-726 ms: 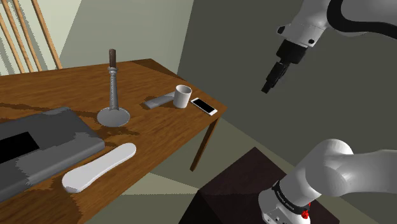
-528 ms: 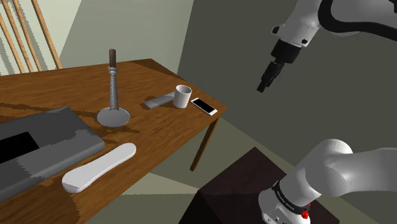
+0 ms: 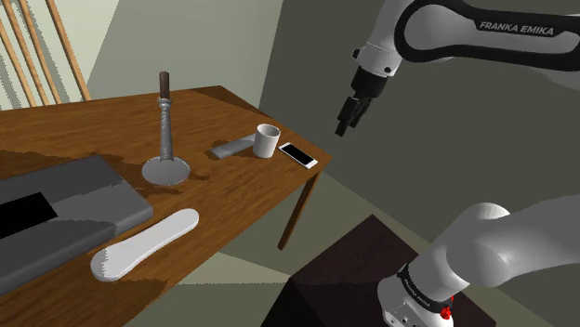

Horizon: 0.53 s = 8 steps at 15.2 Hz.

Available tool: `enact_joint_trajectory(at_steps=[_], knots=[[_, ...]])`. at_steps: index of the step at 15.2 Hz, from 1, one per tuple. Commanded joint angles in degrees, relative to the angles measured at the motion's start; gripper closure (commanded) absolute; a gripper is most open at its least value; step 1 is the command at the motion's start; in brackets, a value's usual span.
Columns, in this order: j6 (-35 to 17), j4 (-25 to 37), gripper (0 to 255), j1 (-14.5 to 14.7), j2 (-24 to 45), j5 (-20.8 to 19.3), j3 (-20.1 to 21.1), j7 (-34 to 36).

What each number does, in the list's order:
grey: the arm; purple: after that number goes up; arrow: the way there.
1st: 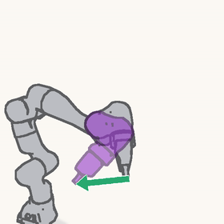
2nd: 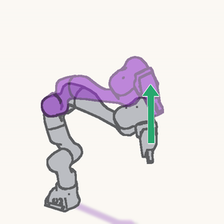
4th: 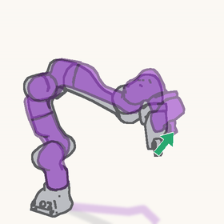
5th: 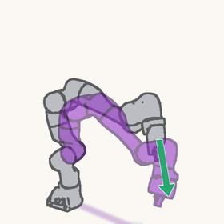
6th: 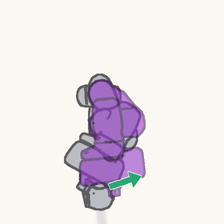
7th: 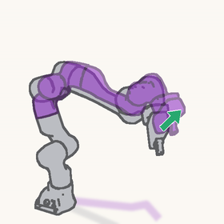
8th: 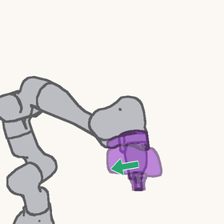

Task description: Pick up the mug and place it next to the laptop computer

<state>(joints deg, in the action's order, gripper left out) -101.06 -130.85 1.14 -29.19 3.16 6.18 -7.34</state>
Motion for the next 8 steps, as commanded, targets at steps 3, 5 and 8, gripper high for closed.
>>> enact_joint_trajectory(at_steps=[3, 5, 8], knots=[[-4.9, 3.9, 0, -0.2, 8.9, -1.1, 0.8, 0.0], [-6.9, 6.1, 0, -0.2, 13.3, -1.7, 1.4, 0.3], [-9.4, 10.0, 0, -0.1, 20.0, -2.9, 2.1, 0.9]])
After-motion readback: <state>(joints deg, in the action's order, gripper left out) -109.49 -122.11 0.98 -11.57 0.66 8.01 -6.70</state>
